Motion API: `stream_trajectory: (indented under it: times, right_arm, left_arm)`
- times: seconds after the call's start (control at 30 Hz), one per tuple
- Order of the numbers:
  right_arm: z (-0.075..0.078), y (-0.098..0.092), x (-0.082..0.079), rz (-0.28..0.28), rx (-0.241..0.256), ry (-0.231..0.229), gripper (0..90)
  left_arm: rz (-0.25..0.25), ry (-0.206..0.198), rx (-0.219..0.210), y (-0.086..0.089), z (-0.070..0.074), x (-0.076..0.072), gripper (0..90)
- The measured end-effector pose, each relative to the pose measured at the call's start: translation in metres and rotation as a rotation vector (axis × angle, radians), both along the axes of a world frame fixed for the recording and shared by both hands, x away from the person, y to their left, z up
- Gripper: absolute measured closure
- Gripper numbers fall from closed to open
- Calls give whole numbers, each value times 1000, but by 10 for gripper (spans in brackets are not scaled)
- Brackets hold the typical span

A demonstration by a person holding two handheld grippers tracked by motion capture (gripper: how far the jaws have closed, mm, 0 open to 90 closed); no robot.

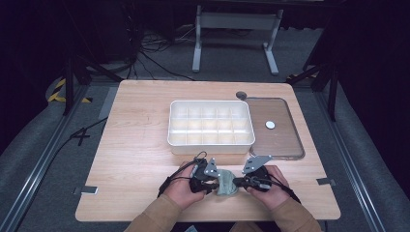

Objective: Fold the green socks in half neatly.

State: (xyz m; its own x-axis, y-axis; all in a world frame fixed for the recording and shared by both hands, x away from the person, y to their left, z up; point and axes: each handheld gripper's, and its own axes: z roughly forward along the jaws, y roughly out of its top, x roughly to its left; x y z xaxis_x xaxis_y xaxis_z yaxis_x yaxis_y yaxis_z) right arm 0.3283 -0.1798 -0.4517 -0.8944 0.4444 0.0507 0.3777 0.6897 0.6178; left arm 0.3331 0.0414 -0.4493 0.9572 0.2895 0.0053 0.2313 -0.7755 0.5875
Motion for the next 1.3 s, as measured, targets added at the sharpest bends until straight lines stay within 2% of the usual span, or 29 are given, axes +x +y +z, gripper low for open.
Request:
stream_trajectory:
  times: [0.03,0.2,0.33,0.5,0.63,0.73,0.77,0.83,0.9,0.93,1.0,1.03,1.1,1.17,1.2,1.23,1.3]
  right_arm:
    - [0,3,-2,9,-2,3,874]
    - [-4,11,-4,28,-7,7,878]
    - [-8,12,-3,47,24,5,878]
    - [-12,7,0,45,63,31,876]
    - [-13,6,0,43,68,31,875]
    - [-14,5,-1,33,62,34,874]
    - [-14,5,-1,28,61,39,874]
    - [-14,3,0,17,65,57,853]
    - [-11,1,0,-1,44,59,782]
    - [-9,0,-1,-18,16,58,764]
    - [-5,-4,-1,-24,11,66,769]
    - [-2,-8,-1,-46,15,72,765]
    - [6,-16,-1,-111,44,64,737]
    - [12,-21,-1,-168,99,51,684]
    - [12,-21,-1,-168,99,51,684]
    - [14,-19,-3,-194,151,62,616]
    - [12,-14,-5,-194,157,51,585]
  left_arm:
    - [5,-7,-20,-1,0,-1,675]
    - [-29,-25,-38,-6,2,-4,659]
    - [-67,-47,-42,-13,3,-5,645]
    - [-89,-65,-46,-16,4,-5,632]
    - [-113,-84,-65,-20,5,-6,603]
    - [-103,-49,-66,-24,1,-5,590]
    - [-100,-48,-71,-24,0,-5,590]
    - [-101,-64,-47,-26,1,-6,590]
    - [-98,-68,-19,-29,2,-8,590]
    - [-93,-74,-13,-30,3,-9,590]
    - [-86,-68,-1,-31,4,-9,590]
    - [-88,-64,6,-31,5,-8,591]
    - [-73,-48,5,-31,5,-8,590]
    - [-83,-53,16,-31,5,-7,590]
    - [-83,-53,16,-31,5,-7,589]
    - [-83,-54,17,-31,5,-7,589]
    - [-70,-53,10,-32,5,-8,588]
